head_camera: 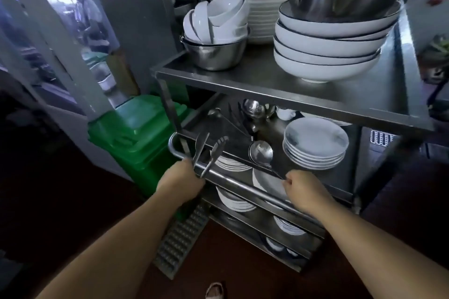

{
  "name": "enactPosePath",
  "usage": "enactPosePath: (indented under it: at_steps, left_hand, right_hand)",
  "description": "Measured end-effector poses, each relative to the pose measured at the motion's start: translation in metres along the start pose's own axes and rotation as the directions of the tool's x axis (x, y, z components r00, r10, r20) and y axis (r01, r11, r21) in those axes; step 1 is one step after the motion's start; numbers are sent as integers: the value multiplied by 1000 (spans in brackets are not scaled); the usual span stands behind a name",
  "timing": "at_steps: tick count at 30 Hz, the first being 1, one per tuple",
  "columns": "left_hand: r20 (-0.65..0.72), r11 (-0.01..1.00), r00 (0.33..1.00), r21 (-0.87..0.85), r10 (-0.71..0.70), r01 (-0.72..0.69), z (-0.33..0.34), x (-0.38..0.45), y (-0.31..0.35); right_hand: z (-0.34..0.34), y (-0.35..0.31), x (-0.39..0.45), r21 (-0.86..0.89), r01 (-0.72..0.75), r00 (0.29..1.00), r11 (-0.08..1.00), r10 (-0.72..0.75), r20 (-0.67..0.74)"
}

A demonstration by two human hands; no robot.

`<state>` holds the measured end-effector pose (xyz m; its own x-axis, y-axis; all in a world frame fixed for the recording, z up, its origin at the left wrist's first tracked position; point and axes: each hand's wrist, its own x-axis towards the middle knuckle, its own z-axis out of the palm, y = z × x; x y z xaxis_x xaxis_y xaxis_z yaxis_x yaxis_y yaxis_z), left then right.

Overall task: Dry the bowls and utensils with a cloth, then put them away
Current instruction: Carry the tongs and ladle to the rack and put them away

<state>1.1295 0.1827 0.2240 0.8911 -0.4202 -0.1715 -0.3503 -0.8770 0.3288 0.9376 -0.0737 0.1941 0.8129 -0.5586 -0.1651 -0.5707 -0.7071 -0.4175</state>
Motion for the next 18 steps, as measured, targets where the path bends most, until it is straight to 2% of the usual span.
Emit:
enactPosePath:
  at_steps: [8, 14, 18]
  left_hand:
    - [27, 974, 981, 115, 194, -196, -10, 141, 4]
    - [163, 911, 918, 148, 361, -385, -17, 232, 3]
    - [211, 847, 878, 243, 430, -473, -15, 269, 5]
  right_hand:
    - [8, -25, 79, -63, -105, 993, 993, 101, -60]
    - [22, -52, 112, -17, -223, 973, 975, 222, -69]
    - [32, -59, 119, 21, -296, 954, 955, 296, -46]
